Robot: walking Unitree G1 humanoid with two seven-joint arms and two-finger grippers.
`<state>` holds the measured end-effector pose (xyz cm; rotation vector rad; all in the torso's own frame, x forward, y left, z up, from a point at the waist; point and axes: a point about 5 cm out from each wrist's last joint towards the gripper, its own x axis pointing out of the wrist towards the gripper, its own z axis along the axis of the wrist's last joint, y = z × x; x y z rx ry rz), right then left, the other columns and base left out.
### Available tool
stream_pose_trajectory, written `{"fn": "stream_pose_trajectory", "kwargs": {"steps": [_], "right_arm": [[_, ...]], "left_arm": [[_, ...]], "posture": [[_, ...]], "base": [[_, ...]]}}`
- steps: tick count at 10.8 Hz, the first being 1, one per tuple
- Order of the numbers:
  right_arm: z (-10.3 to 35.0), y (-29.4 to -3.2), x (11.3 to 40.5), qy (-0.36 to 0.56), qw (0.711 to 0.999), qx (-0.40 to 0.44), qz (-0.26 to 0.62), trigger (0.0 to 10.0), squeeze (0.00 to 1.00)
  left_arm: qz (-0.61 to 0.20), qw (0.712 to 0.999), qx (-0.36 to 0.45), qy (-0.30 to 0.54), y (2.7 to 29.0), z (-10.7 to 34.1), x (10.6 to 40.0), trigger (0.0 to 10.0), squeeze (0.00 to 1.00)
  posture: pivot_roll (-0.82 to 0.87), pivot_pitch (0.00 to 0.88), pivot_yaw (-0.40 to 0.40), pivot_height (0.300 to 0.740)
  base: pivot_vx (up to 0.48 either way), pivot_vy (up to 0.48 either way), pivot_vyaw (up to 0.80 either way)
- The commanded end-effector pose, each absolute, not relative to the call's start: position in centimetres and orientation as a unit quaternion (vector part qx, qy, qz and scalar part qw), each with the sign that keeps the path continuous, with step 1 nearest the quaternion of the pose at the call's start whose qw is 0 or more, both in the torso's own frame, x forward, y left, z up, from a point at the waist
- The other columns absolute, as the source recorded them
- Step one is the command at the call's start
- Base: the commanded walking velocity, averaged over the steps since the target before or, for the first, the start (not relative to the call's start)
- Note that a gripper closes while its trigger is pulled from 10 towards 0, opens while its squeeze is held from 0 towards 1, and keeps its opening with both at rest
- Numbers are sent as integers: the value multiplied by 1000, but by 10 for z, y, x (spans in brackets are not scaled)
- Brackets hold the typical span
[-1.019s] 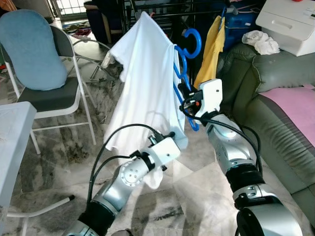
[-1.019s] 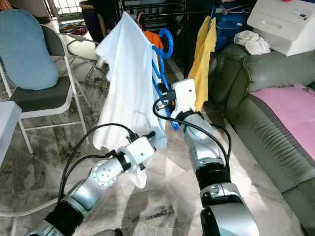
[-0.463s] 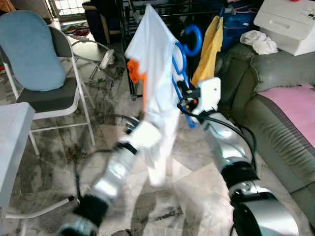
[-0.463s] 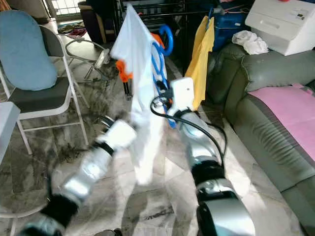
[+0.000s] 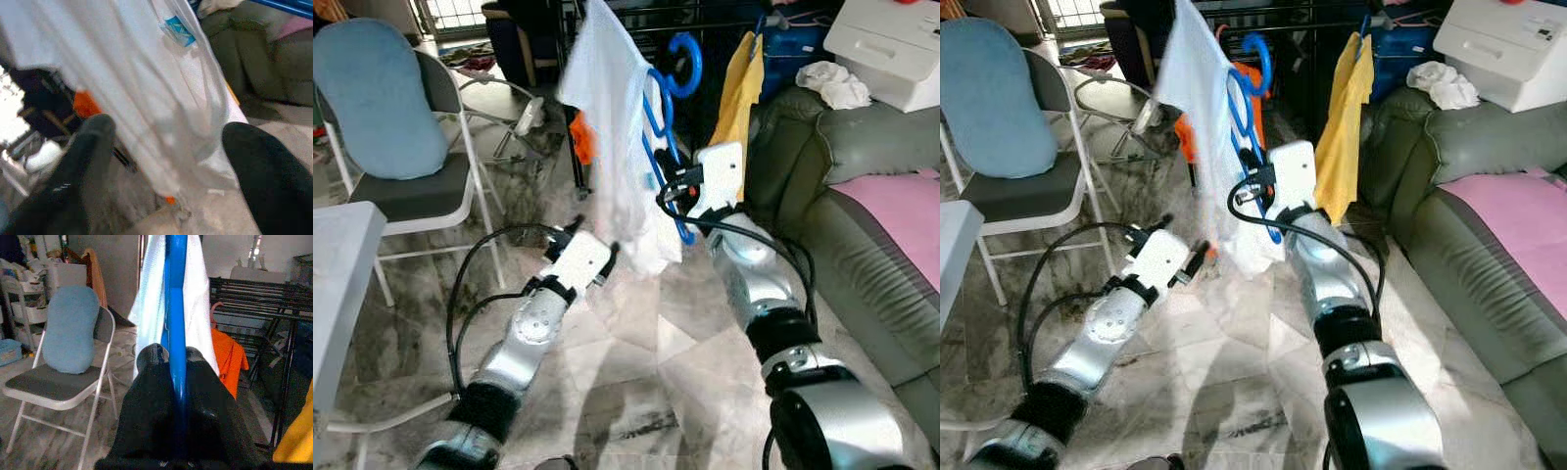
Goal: Hang hanger
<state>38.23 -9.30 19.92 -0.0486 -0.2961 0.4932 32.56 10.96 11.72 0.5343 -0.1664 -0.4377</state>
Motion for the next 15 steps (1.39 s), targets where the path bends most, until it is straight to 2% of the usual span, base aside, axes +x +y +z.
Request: {"fn": "stream_pose_trajectory", "kwargs": {"steps": [1,2,4,6,7,9,11,14,15], "right_arm": [[212,-98,383,-173,952,-24,252,10000,0],[205,-110,379,-160,942,-29,293,10000,0],[185,-132,368,-115,924,-48,361,10000,0],[169,-150,353,-63,887,-73,453,10000,0],[168,-153,351,-52,880,-73,467,10000,0],[164,-163,340,-6,835,-81,544,10000,0],[161,-169,330,36,786,-105,609,10000,0],[158,-169,328,50,765,-127,629,10000,0],[155,-167,325,56,753,-144,639,10000,0]], "left_arm": [[-222,929,283,-84,117,117,322,10000,1000],[-208,920,322,-85,148,121,318,10000,1000],[-183,900,386,-92,192,139,313,10000,1000],[-181,864,459,-99,221,152,303,10000,1000],[-186,854,476,-94,225,150,301,10000,1000],[-235,831,499,-77,225,140,293,10000,1000],[-276,814,504,-84,219,148,295,10000,1000],[-285,817,492,-99,217,161,302,10000,1000],[-318,811,484,-78,215,155,298,10000,1000]], "posture": [[-1,68,-16,740],[6,72,-15,740],[17,75,-17,740],[23,75,-15,740],[23,75,-14,740],[20,75,-7,740],[20,67,2,740],[22,62,4,740],[18,60,8,740]], "base": [[0,0,0],[0,0,0],[0,0,0],[0,0,0],[0,0,0],[0,0,0],[0,0,0],[0,0,0],[0,0,0]]}}
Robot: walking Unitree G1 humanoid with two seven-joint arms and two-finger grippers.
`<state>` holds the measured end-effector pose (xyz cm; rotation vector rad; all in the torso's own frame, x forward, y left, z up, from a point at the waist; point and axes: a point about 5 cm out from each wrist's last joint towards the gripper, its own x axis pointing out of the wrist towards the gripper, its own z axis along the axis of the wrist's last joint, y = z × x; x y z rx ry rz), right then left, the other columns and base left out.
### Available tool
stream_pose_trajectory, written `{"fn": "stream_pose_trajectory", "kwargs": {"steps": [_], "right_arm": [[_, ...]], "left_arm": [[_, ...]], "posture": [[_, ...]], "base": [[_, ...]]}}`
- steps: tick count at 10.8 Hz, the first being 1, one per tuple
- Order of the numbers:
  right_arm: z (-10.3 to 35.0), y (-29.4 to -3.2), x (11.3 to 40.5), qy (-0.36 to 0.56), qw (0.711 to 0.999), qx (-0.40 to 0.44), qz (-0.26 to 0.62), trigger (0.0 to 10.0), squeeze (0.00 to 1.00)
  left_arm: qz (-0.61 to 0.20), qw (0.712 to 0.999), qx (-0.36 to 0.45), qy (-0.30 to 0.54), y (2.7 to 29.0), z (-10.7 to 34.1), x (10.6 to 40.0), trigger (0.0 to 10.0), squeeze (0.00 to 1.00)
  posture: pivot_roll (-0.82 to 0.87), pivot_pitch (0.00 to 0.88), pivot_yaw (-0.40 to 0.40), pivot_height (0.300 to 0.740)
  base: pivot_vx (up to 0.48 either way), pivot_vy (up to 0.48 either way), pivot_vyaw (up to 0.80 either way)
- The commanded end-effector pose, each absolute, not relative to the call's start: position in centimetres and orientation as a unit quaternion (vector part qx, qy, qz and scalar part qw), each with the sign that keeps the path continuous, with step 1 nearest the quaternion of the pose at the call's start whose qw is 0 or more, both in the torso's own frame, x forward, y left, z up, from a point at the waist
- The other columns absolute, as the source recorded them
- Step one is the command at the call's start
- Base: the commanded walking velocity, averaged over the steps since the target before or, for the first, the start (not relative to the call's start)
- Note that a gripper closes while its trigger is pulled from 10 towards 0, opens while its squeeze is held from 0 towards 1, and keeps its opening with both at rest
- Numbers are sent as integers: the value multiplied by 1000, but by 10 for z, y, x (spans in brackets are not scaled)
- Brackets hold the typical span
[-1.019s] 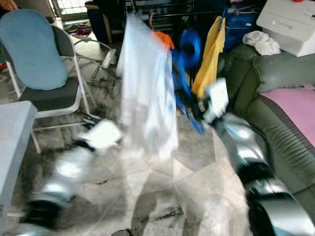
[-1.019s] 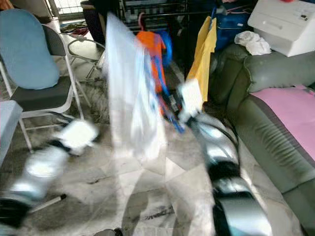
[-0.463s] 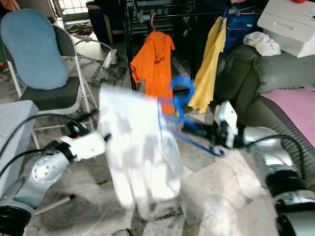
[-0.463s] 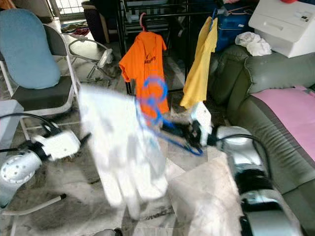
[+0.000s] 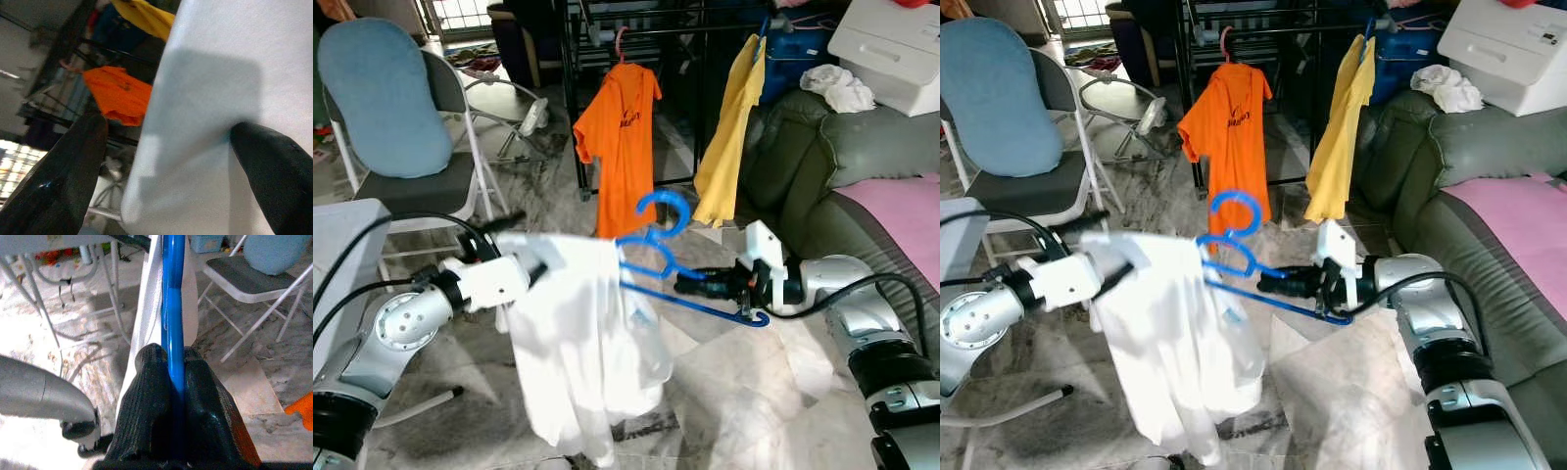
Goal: Hang hanger
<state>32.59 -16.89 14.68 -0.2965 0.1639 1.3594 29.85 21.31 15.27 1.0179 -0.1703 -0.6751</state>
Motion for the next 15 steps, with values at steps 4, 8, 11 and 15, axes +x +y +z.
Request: {"fn": "stream_pose_trajectory", "kwargs": {"steps": [4,8,11,15], "right_arm": [[148,-163,325,53,740,-187,644,10000,0],[151,-160,335,13,764,-229,603,10000,0],[149,-156,332,11,754,-222,619,10000,0],[148,-157,330,11,748,-223,626,10000,0]], "left_arm": [[-386,810,440,-47,207,152,291,10000,1000],[-455,807,376,6,208,166,291,10000,1000],[-441,817,372,10,212,165,304,10000,0],[-499,798,336,39,195,155,316,0,0]], "posture": [[19,61,11,740],[19,66,14,740],[18,65,10,740],[-2,70,13,740]], "base": [[0,0,0],[0,0,0],[0,0,0],[0,0,0]]}}
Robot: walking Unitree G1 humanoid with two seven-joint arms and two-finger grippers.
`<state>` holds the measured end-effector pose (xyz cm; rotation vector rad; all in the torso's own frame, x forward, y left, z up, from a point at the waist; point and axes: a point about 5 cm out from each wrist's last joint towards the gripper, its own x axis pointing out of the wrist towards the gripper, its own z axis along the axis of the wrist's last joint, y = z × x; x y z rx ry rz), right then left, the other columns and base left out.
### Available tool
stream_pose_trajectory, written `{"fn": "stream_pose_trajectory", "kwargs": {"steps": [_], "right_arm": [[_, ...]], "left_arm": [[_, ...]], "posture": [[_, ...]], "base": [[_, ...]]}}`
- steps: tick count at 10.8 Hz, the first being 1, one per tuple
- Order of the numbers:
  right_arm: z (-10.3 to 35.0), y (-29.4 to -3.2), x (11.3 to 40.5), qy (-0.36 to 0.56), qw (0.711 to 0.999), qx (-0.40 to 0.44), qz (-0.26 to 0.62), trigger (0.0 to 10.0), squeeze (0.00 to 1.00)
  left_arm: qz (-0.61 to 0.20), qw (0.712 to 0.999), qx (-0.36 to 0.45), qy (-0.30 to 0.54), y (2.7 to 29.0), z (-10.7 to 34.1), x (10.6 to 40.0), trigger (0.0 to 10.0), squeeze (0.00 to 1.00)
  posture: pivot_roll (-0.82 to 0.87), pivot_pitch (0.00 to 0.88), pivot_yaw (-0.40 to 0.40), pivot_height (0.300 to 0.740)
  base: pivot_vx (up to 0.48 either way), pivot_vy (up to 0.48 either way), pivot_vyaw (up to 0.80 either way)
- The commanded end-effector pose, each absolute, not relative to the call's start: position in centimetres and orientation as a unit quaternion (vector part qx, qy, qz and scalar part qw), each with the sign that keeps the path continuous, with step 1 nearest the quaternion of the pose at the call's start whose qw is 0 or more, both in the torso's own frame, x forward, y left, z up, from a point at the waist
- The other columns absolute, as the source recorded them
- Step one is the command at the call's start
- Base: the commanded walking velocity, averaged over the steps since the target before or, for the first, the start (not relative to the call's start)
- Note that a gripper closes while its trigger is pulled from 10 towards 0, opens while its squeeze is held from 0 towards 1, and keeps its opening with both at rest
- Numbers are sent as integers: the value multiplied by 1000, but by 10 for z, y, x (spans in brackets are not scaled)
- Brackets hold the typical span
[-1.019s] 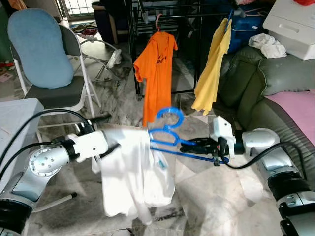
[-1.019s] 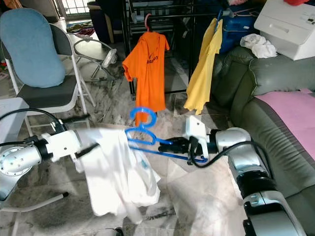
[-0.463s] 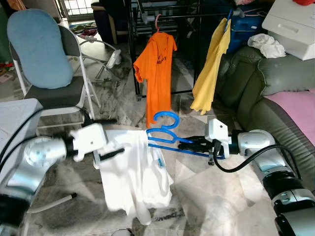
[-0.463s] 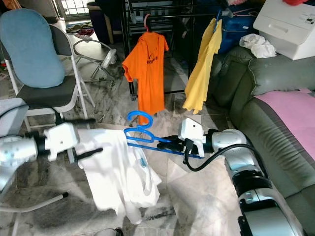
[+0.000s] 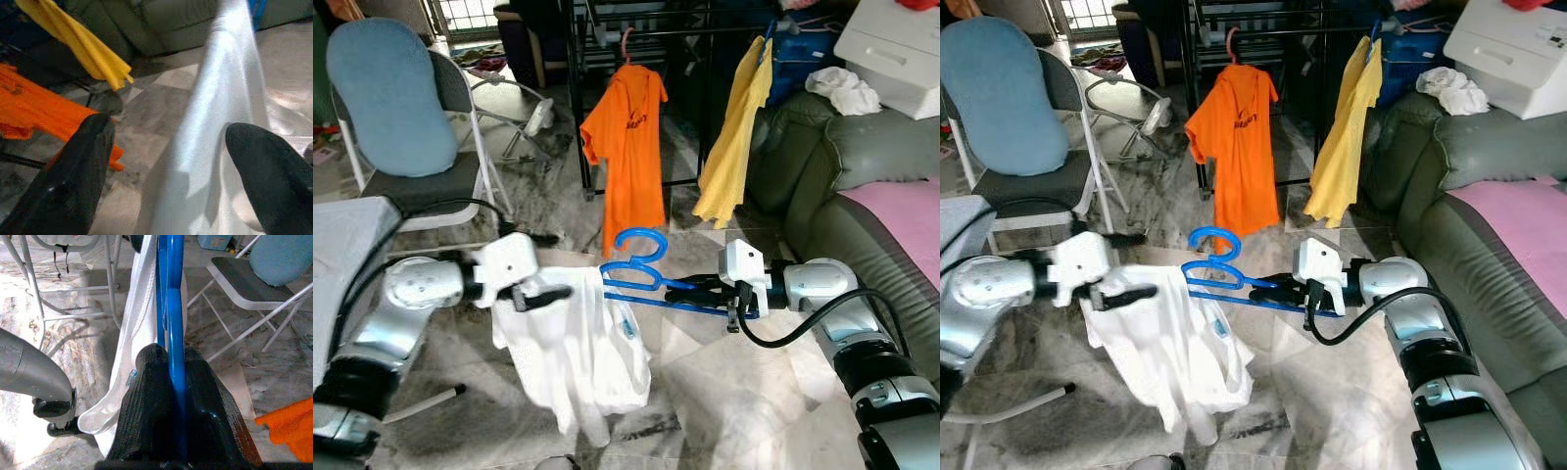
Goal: Hang hanger
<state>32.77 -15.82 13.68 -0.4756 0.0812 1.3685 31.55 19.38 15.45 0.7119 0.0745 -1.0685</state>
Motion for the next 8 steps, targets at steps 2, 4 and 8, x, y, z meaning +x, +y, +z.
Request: {"fn": "stream_pose_trajectory", "kwargs": {"steps": [2,4,8], "right_arm": [[146,-157,329,9,744,-236,626,10000,0],[147,-155,330,5,736,-256,626,10000,0],[144,-155,330,6,731,-270,627,10000,0]], "left_arm": [[-507,793,334,46,195,155,320,0,0],[-524,786,323,63,196,159,324,0,0],[-562,759,313,104,196,154,322,0,0]], "posture": [[-1,71,12,740],[2,72,6,740],[-4,74,7,740]], "base": [[0,0,0],[0,0,0],[0,0,0]]}}
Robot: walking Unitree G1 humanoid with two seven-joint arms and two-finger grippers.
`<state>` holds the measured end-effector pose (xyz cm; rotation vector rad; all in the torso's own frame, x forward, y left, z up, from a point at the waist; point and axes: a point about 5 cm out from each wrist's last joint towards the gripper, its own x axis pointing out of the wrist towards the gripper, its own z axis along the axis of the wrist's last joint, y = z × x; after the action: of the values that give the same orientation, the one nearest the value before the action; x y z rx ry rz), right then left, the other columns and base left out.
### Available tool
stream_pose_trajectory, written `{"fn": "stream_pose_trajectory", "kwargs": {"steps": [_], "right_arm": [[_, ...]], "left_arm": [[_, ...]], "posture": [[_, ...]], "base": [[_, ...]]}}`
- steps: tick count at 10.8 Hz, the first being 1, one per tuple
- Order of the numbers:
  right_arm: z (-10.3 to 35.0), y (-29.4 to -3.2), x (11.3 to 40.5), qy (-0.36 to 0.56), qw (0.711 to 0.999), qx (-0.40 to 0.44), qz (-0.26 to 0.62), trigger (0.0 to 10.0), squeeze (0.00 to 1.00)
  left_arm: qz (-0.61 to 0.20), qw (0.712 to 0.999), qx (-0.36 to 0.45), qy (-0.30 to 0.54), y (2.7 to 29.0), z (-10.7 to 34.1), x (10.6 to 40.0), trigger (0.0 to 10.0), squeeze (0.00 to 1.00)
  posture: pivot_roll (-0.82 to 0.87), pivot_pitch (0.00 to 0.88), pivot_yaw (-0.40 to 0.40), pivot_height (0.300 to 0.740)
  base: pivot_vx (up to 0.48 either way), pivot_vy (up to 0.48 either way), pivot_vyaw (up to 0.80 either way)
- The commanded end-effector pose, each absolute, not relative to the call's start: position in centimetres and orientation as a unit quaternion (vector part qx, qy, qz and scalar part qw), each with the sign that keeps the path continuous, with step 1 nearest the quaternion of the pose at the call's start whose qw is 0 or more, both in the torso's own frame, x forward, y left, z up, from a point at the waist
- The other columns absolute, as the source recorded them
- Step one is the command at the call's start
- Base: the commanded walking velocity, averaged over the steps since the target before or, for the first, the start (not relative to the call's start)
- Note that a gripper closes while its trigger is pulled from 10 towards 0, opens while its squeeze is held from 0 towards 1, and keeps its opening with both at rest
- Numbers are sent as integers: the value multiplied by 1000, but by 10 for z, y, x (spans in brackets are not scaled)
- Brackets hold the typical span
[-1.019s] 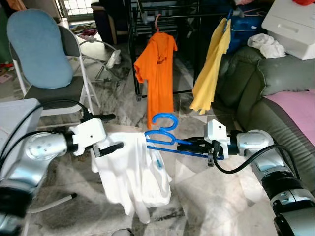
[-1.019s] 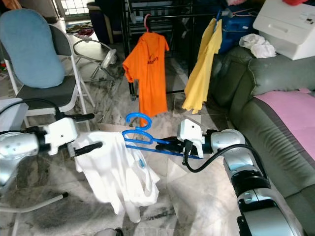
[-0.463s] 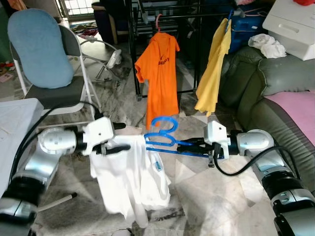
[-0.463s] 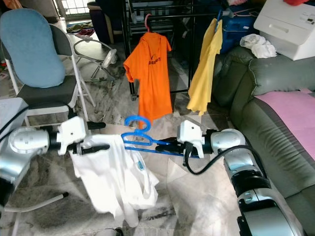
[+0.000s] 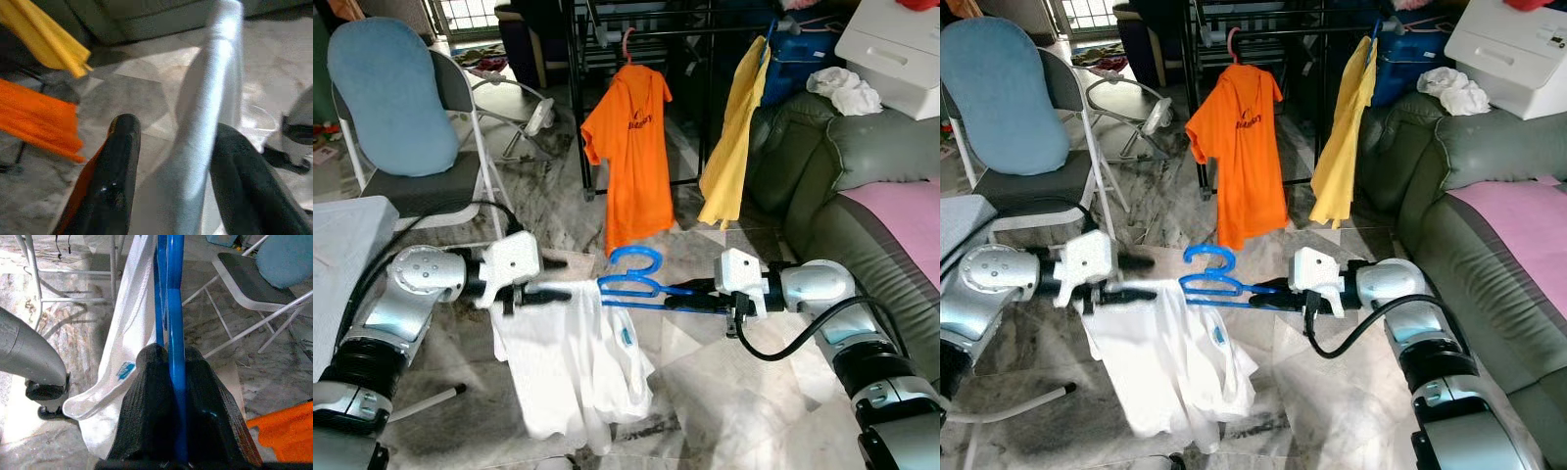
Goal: Hang hanger
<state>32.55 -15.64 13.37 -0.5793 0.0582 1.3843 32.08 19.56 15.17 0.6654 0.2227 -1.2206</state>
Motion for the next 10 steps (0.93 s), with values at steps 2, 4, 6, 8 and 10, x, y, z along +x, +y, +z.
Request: {"fn": "stream_pose_trajectory", "kwargs": {"steps": [2,4,6,8,10], "right_arm": [[142,-156,329,6,732,-276,623,10000,0],[140,-155,329,7,731,-278,623,10000,0],[142,-155,330,5,731,-279,622,10000,0],[142,-154,333,0,744,-272,610,10000,0],[140,-154,334,10,751,-262,606,10000,1000]], "left_arm": [[-576,746,311,122,197,151,319,0,0],[-577,744,311,127,198,150,319,0,0],[-576,746,309,128,199,151,320,0,0],[-573,752,302,121,199,151,319,0,0],[-570,758,293,123,200,147,318,0,0]], "posture": [[-6,75,9,740],[-4,74,7,740],[-3,74,6,740],[-4,73,2,740],[-4,75,3,740]], "base": [[0,0,0],[0,0,0],[0,0,0],[0,0,0],[0,0,0]]}}
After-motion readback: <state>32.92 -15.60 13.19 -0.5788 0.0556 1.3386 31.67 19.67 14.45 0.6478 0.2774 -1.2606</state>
